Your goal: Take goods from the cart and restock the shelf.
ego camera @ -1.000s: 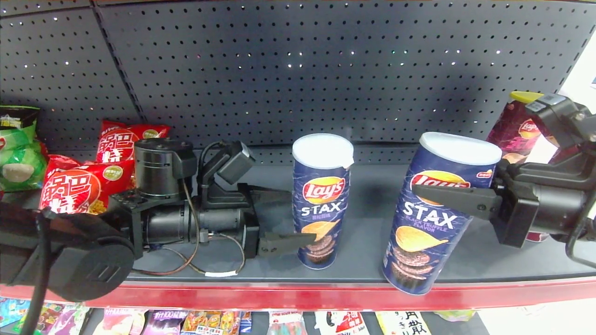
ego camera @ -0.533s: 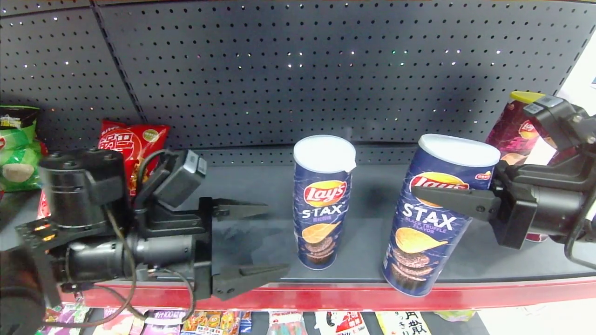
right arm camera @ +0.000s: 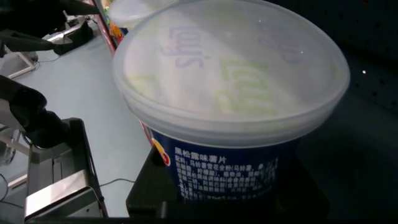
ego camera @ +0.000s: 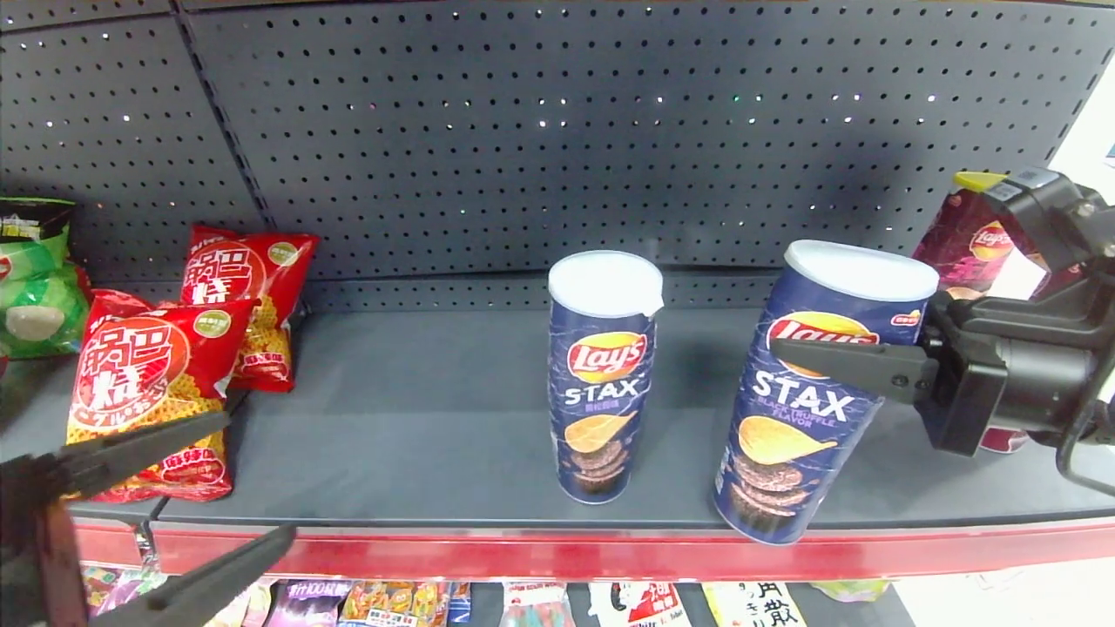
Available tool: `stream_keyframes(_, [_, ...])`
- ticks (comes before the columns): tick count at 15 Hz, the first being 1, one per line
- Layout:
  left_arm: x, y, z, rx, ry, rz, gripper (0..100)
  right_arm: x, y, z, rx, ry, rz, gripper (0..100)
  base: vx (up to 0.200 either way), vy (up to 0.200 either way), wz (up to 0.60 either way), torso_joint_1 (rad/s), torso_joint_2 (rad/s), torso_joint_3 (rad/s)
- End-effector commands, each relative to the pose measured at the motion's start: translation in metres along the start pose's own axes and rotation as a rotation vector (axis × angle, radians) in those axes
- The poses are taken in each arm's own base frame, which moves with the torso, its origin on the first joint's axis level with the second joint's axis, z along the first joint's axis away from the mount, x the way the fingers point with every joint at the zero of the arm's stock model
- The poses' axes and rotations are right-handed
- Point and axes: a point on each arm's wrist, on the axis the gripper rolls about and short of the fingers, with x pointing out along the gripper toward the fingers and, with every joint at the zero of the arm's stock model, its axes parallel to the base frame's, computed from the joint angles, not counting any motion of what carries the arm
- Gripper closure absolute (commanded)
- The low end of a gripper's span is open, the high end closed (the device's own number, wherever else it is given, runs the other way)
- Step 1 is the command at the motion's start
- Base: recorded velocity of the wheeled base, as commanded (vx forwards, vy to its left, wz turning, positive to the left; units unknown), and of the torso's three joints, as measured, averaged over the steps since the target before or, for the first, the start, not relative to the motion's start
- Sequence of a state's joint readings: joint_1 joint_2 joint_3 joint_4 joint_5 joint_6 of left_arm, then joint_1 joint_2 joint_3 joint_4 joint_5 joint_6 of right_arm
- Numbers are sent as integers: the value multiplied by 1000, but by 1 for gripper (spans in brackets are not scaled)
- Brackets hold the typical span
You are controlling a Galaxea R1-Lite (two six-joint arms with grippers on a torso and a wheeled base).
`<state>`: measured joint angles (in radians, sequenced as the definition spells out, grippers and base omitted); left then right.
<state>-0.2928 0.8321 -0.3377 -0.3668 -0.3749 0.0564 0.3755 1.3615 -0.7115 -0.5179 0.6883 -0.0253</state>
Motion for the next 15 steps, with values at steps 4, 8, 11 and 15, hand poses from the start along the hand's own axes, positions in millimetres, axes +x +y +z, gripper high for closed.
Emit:
stream_keyframes(4, [-80,-34,-63,-201,84,453,0,-2,1,7,-15,-23,-1,100,0,0,0,0,0,0])
stream_keyframes(8, [-95,-48,-111,-195,81,564,0,-2,1,11,-21,-32,-3,100,0,0,0,0,0,0])
stream_keyframes(11, [-98,-48,-113,-171,51,649,0,-3,1,10,-20,-31,-5,100,0,0,0,0,0,0])
stream_keyframes(15, [-88,-39,-127,-92,-136,711,0,-2,0,12,-23,-35,-5,100,0,0,0,0,0,0])
